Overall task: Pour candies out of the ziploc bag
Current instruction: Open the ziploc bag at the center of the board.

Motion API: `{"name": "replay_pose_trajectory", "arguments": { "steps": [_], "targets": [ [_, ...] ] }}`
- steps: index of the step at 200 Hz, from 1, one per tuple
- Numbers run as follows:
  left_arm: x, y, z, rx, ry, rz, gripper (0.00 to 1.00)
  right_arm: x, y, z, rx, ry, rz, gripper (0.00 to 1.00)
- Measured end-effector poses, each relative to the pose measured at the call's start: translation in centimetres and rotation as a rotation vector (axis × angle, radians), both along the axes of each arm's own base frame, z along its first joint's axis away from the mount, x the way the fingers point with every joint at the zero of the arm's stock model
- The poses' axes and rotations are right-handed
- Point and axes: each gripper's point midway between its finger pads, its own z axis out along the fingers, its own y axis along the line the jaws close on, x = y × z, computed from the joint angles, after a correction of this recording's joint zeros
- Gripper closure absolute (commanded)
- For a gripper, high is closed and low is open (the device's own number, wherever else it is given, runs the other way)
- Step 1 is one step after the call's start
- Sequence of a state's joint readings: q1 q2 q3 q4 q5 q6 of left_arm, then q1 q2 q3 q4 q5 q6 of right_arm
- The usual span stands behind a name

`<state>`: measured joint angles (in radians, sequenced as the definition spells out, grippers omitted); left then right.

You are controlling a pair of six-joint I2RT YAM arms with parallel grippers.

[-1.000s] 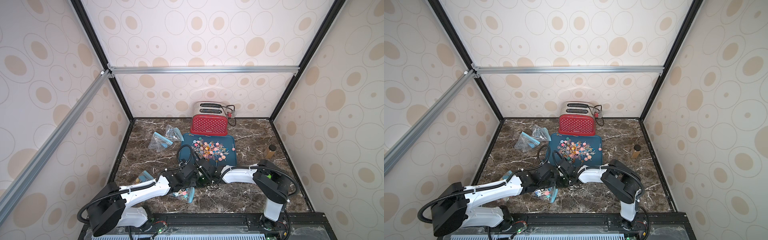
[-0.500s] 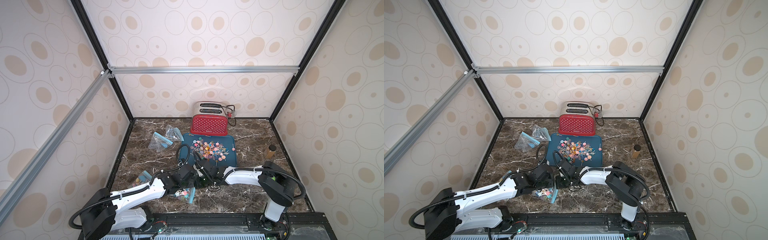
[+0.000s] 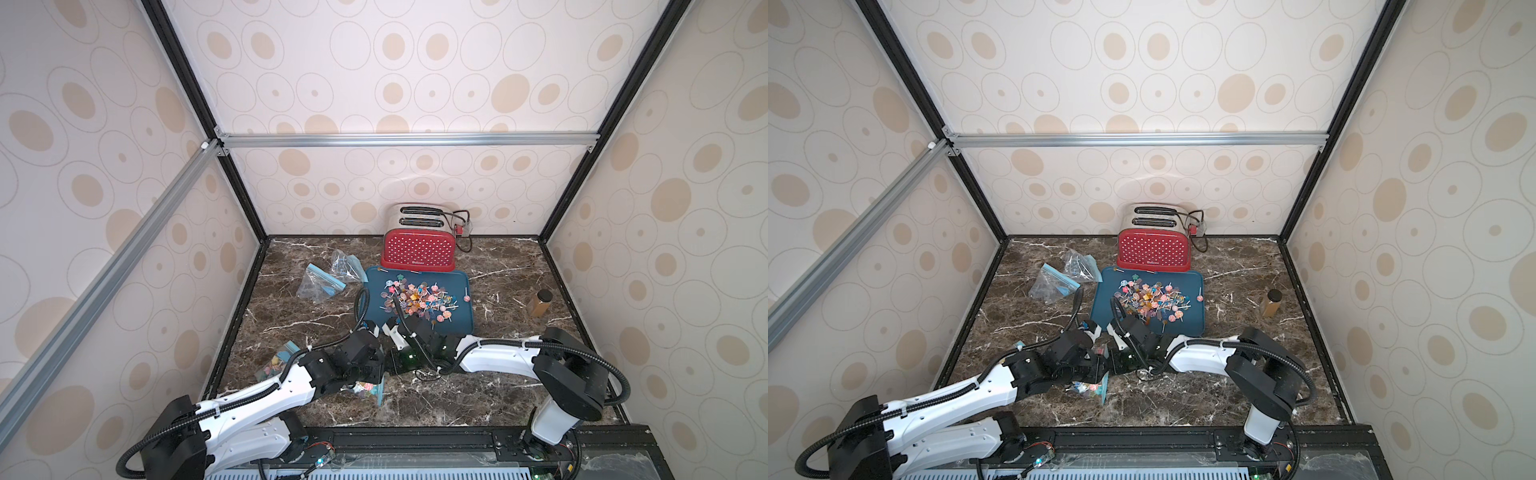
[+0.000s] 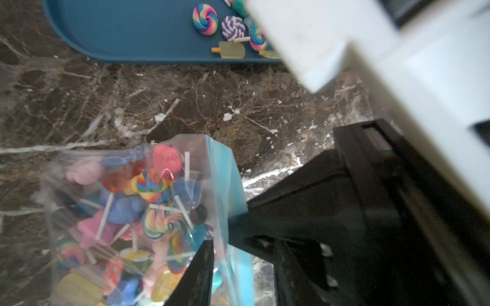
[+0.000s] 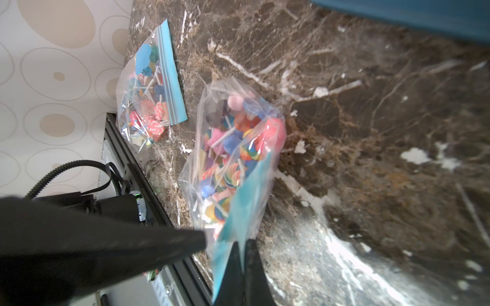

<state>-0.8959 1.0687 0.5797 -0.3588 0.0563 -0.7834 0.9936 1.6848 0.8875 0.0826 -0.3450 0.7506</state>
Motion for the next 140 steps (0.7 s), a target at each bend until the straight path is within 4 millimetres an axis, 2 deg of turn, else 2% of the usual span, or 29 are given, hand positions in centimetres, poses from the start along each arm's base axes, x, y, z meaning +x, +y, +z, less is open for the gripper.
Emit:
{"name": "replay_pose_trajectory", "arguments": {
  "steps": [37,62,91,140],
  "targets": [
    [-0.2,0.2,-0.3,-0.024,-0.009,-0.003,0.73,-0.2,0.0,-0.4,-0.001,0.013,0.008,1.0],
    [-1.0,1.0,-1.0,-0.017,0.003,-0.006,0.68,-0.1,0.2,-0.2,0.013,0.01,0.01,1.0],
    [-1.8,1.0,-1.7,-0.021,0.035,-0.027,0.65,0.0,0.3,-0.1,0.016,0.012,0.007,1.0],
    [-2.1,1.3,-2.1,-0.015,0.044,-0.027,0.69,0.0,0.3,-0.1,0.016,0.014,0.008,1.0]
  ]
}}
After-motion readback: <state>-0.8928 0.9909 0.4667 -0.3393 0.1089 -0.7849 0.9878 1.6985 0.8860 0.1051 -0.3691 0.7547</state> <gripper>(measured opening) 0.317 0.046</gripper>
